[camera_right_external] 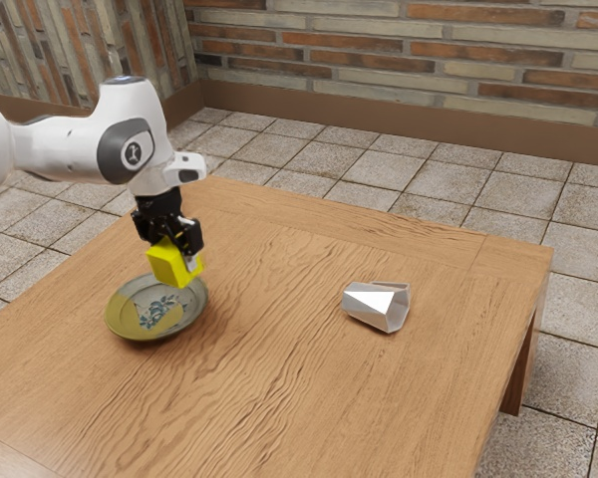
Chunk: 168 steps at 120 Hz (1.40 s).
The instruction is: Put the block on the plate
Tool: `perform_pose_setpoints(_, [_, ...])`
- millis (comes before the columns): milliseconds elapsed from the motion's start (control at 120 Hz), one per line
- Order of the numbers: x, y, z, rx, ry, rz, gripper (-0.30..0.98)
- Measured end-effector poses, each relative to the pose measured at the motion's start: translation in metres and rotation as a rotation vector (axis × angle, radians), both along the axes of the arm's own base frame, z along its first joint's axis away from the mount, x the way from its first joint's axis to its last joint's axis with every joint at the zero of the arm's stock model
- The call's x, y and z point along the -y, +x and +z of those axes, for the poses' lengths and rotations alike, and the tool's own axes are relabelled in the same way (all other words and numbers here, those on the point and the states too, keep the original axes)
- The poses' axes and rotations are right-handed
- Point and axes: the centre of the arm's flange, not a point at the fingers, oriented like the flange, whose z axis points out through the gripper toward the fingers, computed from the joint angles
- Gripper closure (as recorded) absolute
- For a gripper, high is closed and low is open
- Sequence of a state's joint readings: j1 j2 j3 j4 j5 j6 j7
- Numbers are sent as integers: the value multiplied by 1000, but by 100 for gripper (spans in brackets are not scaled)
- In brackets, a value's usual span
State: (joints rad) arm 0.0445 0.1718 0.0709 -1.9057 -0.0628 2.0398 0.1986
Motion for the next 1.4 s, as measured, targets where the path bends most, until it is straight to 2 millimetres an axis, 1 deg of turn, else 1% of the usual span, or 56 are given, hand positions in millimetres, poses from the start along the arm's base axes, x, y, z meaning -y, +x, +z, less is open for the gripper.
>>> perform_pose_setpoints(92, [-22, -11, -12, -33, -3, 45, 27])
perform_pose_setpoints(167, [-34, -17, -19, -49, -4, 72, 27])
perform_pose_setpoints(250, [-42, -18, -29, -63, -4, 91, 27])
perform_pose_setpoints(358, [-59, -20, -43, -77, -4, 126, 27])
perform_pose_setpoints(450, [-70, -20, -55, -92, -2, 147, 27])
perform_pose_setpoints(575, [-72, -17, -74, -111, -1, 156, 27])
perform_pose_setpoints(817, [-71, -10, -92, -119, 2, 159, 26])
perform_pose_setpoints(883, [-71, -9, -95, -118, 2, 160, 23])
perform_pose_setpoints(1033, [-70, -8, -95, -111, 1, 162, 12])
perform_pose_setpoints(1100, [-70, -8, -91, -103, 2, 162, 9])
perform_pose_setpoints(1233, [-66, -12, -69, -74, 2, 159, 5])
perform_pose_setpoints(1400, [-55, -16, -33, -53, -5, 144, 2])
